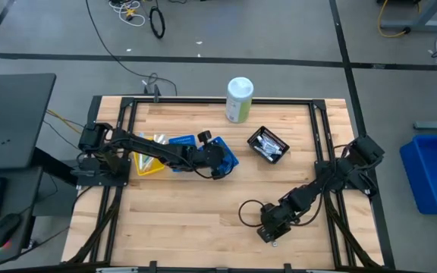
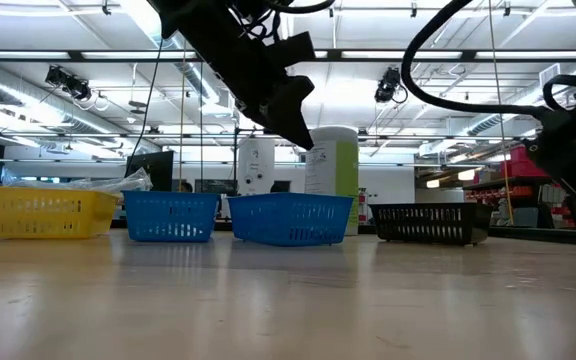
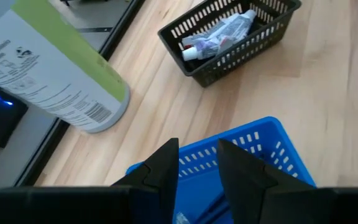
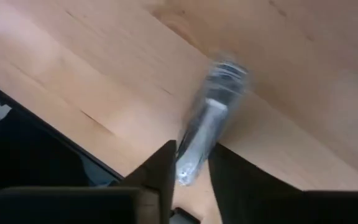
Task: Pick & Place Travel size toiletries
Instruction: Put the silver nail cutter into the left blue bin
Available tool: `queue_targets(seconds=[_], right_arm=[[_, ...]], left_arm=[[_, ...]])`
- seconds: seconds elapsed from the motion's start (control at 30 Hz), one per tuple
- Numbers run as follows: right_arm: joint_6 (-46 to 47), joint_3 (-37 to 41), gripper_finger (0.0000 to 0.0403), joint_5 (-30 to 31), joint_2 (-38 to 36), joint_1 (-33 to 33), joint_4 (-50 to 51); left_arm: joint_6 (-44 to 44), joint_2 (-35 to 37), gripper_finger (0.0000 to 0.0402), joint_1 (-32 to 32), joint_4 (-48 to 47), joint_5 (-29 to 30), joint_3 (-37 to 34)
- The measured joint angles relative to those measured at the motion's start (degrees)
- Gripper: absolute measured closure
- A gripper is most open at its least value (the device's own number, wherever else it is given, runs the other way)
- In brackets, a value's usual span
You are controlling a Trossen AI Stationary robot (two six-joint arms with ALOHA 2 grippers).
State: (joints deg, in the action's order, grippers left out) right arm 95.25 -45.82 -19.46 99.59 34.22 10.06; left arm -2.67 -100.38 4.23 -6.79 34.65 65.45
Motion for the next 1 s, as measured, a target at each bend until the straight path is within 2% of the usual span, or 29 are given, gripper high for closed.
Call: queue_targets(seconds=[0.17, 0.33, 0.43, 0.53, 0.63, 0.73, 0.9, 1.0], right_arm=[[-0.58, 0.04, 0.0342, 0.92, 0.12, -0.07, -1.93], [-5.98, 0.24, 0.0345, 2.19, -0.84, -1.47, -3.83], [-9.71, 0.24, 0.0346, 4.97, -3.05, -3.29, -3.88], [-16.43, 0.24, 0.0346, 7.98, -5.53, -5.27, -3.31], [-26.15, 0.24, 0.0346, 14.47, -8.01, -7.92, -3.07], [-38.85, 0.24, 0.0346, 23.32, -9.97, -10.55, -2.52], [-57.11, 0.24, 0.0346, 40.59, -11.74, -14.98, -2.61], [-61.39, 0.22, 0.0344, 45.56, -12.17, -18.77, -2.97]], left_arm=[[-0.11, 0.0, 0.0283, 0.0, 0.0, -0.39, 0.0], [-0.11, 0.0, 0.0283, 0.0, 0.02, -1.14, 0.0], [-0.15, 0.0, 0.0283, 0.0, 0.24, -5.75, 0.0], [-0.13, 0.0, 0.0283, 0.07, 0.22, -13.01, 0.0], [-0.11, 0.0, 0.0283, 0.33, 0.28, -20.22, 0.0], [-0.17, 0.0, 0.0283, 0.75, 0.35, -24.51, 0.0], [-5.24, 0.0, 0.0283, 1.27, 2.55, -24.89, 0.0], [-7.46, 0.0, 0.0283, 1.29, 3.5, -24.81, 0.0]])
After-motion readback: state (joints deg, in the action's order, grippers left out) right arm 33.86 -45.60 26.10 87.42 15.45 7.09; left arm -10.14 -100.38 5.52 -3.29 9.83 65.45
